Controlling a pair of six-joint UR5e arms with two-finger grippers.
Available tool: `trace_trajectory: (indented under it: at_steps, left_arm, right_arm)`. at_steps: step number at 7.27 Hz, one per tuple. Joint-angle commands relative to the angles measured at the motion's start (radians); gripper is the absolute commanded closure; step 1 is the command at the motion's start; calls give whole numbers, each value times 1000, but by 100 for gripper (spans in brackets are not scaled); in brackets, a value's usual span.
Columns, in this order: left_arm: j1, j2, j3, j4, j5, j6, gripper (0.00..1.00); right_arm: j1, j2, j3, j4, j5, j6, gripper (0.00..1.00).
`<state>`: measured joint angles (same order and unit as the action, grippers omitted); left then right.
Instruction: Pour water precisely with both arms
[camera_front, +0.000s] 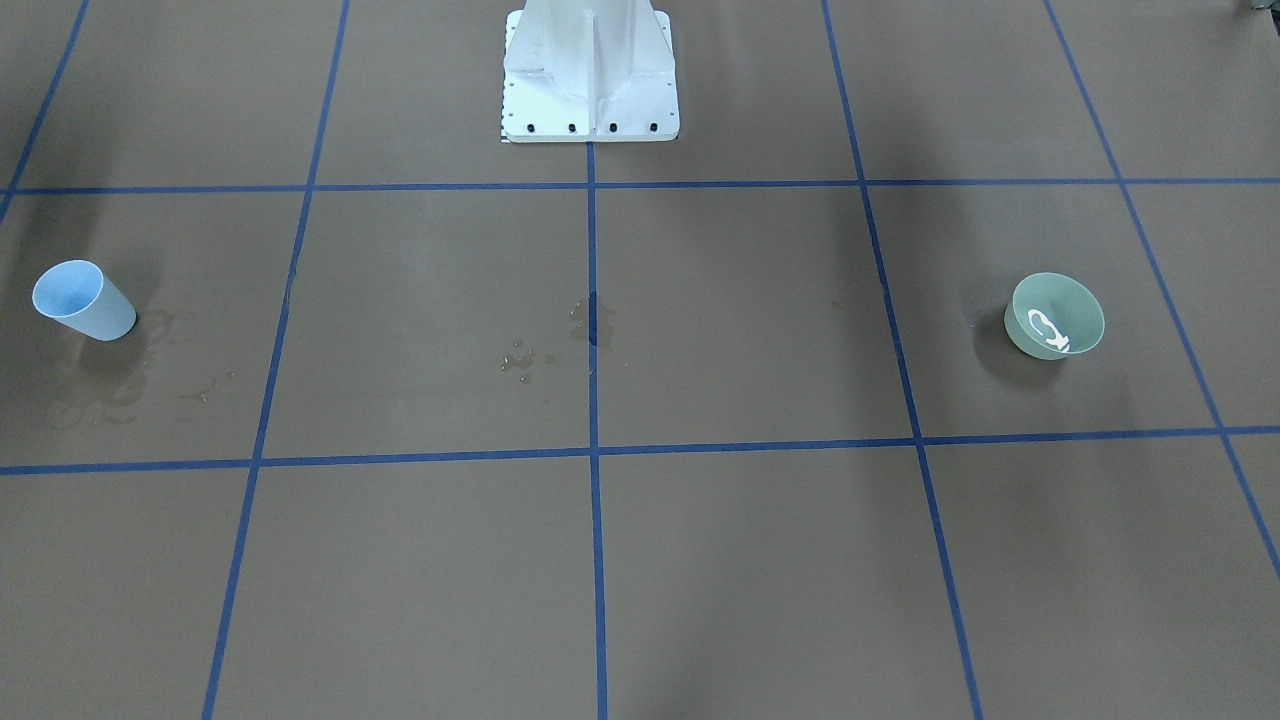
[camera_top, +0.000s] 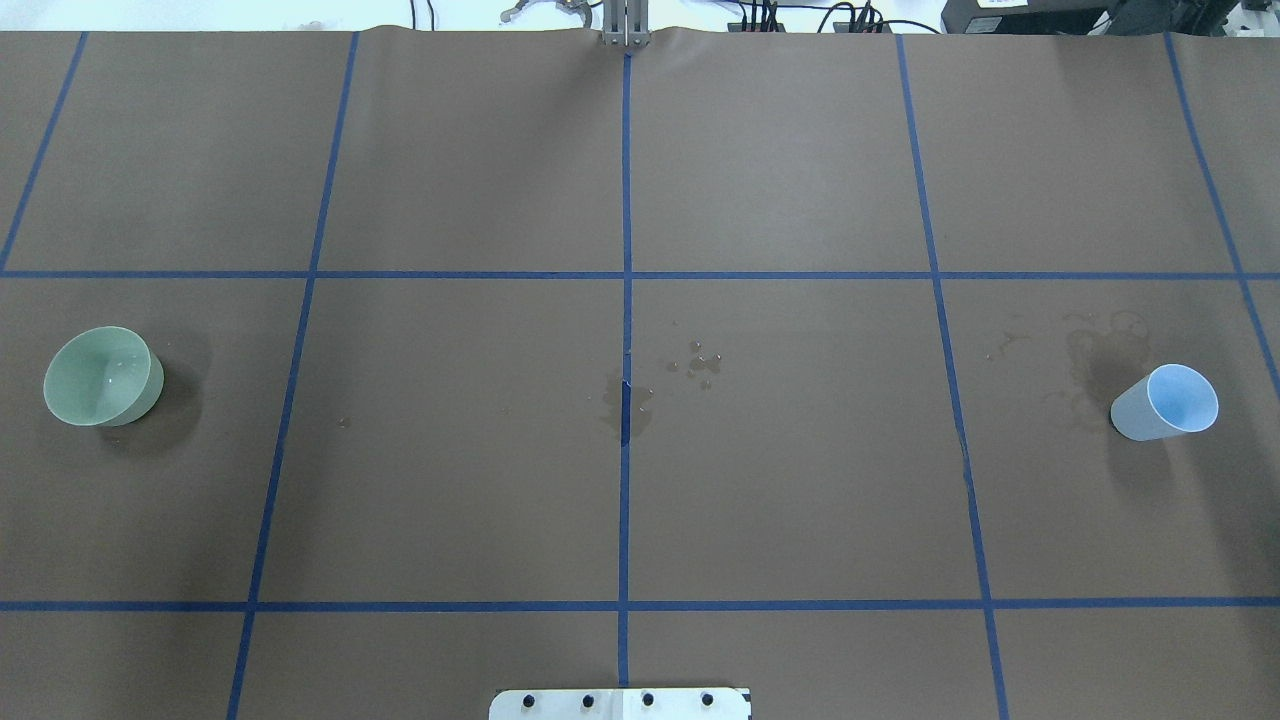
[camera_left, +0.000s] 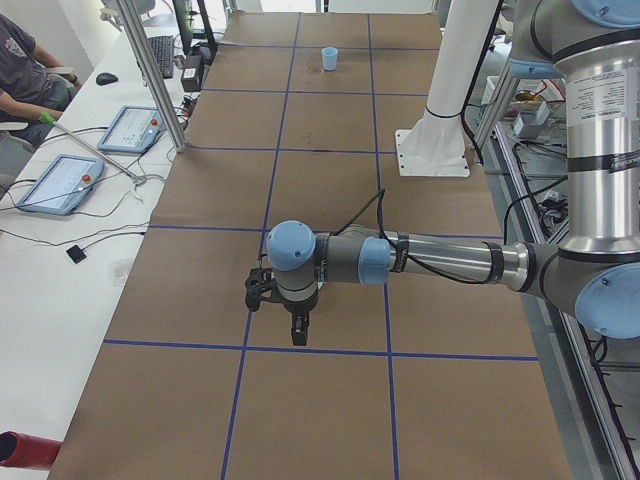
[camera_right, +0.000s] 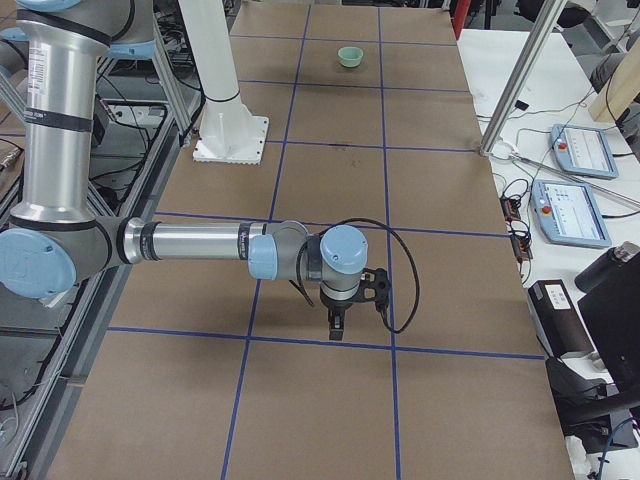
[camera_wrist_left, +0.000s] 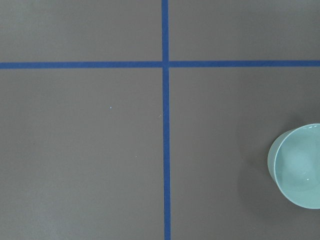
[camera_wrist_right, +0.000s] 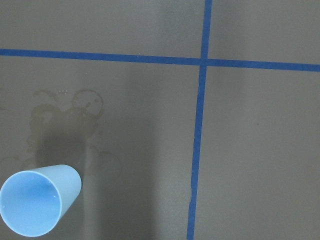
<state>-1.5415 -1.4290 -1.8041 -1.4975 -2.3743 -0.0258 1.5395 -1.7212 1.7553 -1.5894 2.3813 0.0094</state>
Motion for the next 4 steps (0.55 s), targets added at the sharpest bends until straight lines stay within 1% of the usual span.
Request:
trace_trajectory:
  at_steps: [1, 4]
  left_arm:
    - [0, 5, -9, 0, 0, -2, 0]
    - [0, 18, 17, -3, -8, -3, 0]
  right_arm:
    - [-13, -1, 0, 3, -8, 0, 0]
    - [-13, -3, 7, 8, -14, 0, 1]
